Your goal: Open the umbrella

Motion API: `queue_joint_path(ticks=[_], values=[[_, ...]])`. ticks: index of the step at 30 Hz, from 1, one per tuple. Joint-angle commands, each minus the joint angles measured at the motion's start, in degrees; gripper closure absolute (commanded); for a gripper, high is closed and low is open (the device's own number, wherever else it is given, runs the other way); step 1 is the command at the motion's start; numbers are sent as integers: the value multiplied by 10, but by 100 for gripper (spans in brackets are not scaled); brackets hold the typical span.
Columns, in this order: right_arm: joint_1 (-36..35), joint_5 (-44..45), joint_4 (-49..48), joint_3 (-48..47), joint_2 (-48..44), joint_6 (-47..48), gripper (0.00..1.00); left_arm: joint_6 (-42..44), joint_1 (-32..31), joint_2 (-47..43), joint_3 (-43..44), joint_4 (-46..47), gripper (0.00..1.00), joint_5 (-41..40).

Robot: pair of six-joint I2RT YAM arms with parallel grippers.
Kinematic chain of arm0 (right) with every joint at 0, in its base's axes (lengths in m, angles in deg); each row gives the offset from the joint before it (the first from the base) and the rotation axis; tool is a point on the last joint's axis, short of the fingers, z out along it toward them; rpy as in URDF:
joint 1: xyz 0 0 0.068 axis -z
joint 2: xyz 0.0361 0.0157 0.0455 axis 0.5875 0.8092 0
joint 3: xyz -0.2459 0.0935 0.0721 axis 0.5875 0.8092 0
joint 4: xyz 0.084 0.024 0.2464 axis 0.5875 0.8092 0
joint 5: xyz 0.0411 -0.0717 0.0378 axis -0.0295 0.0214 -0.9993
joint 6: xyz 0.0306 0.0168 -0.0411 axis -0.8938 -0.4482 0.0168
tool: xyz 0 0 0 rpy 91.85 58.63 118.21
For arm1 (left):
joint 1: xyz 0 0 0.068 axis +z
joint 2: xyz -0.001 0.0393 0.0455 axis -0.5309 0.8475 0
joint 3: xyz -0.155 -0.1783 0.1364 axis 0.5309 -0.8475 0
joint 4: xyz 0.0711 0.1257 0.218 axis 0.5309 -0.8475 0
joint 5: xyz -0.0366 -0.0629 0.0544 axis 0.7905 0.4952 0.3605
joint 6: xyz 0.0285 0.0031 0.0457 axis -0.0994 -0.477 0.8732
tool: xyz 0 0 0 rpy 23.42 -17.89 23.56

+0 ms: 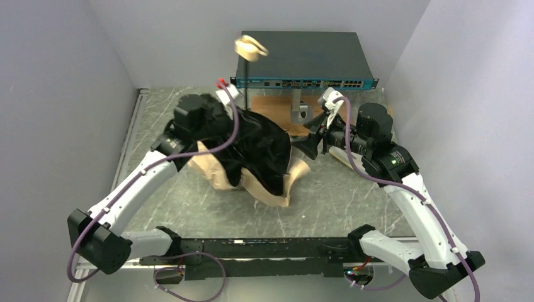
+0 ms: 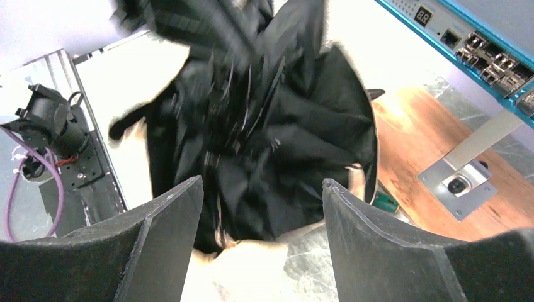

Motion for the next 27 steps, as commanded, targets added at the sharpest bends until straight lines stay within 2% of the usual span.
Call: queue_joint_path(ticks=[1, 8, 11, 18, 20, 27], values=[[2, -16, -57, -28, -2, -18, 28, 19, -76, -23, 3, 32, 100, 89], [1, -60, -151, -39, 8, -56, 10, 52, -99, 14, 36, 10, 100, 150], [-1, -77, -204, -56, 30, -89, 8, 92, -119, 24, 44, -9, 100, 153], [-35, -76, -291, -80, 84, -148, 9, 114, -138, 33, 42, 0, 100, 154], [-45, -65, -315, -76, 93, -162, 12, 118, -142, 34, 41, 9, 100, 157], [-71, -62, -331, -83, 112, -168, 45, 108, -150, 39, 35, 24, 100, 153]])
